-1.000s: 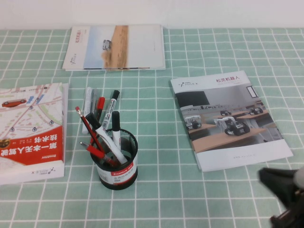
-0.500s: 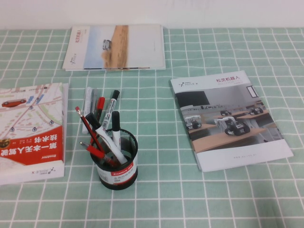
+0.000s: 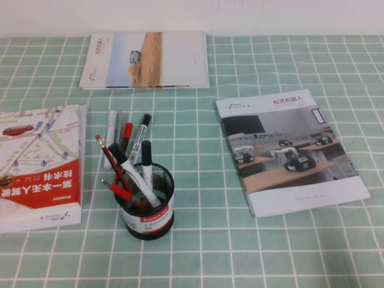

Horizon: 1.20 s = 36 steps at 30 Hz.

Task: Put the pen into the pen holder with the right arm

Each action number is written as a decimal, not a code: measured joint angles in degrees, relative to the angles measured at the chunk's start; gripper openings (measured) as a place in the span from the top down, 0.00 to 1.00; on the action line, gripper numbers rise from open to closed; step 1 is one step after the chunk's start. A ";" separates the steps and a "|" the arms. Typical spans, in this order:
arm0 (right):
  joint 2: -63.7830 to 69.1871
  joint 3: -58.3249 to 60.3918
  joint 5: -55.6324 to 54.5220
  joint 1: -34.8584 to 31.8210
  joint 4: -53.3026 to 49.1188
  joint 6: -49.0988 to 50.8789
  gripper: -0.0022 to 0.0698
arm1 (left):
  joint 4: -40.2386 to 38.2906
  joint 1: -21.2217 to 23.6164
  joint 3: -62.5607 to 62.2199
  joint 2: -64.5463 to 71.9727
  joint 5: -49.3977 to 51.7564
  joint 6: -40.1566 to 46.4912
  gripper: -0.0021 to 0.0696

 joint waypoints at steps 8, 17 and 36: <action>0.00 0.13 -4.82 0.00 5.69 -3.89 1.00 | 0.00 0.00 0.00 0.00 0.00 0.00 0.98; 0.00 0.13 2.41 0.00 48.77 -54.22 1.00 | 0.00 0.00 0.00 0.00 0.00 0.00 0.98; 0.00 0.28 15.66 0.00 51.37 -58.33 1.00 | 0.00 0.00 0.00 0.00 0.00 0.00 0.98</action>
